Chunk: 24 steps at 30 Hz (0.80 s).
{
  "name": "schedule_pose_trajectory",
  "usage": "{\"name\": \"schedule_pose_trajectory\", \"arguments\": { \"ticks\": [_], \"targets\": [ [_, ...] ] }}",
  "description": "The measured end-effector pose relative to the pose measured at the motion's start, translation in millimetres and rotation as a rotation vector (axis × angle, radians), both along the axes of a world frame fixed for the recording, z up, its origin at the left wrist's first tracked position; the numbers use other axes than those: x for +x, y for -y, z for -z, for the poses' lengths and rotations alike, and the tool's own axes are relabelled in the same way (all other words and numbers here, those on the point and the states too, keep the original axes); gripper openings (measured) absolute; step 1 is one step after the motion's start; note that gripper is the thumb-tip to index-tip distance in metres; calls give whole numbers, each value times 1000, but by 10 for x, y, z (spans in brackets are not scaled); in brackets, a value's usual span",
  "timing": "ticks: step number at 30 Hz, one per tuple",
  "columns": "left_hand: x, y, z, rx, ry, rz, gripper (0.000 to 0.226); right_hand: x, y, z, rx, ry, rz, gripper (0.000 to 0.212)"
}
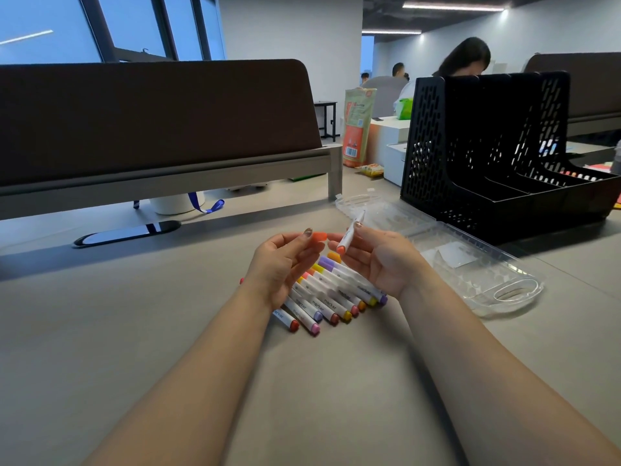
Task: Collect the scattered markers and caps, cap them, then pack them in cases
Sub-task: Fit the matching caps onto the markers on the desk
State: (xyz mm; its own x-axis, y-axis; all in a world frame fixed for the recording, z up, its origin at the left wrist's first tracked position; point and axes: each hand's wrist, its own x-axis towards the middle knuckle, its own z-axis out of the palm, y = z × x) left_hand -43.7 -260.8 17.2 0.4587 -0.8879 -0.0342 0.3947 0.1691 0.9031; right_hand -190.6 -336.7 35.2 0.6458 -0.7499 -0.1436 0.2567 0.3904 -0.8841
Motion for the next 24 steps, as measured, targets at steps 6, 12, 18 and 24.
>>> {"name": "schedule_pose_trajectory", "arguments": {
  "ticks": [6,12,18,24],
  "targets": [
    [18,-1,10,-31,7,-23,19,16,-1,29,-153,-127,87,16],
    [92,-5,-34,-109,-188,-90,24,6,-12,50,-496,-334,157,7],
    [135,-22,-19,-135,-298,-101,28,0,-19,56,-616,-400,147,5],
    [104,-11,-8,-100,-147,-117,22,30,-11,89,-661,-408,189,4]
  ]
}}
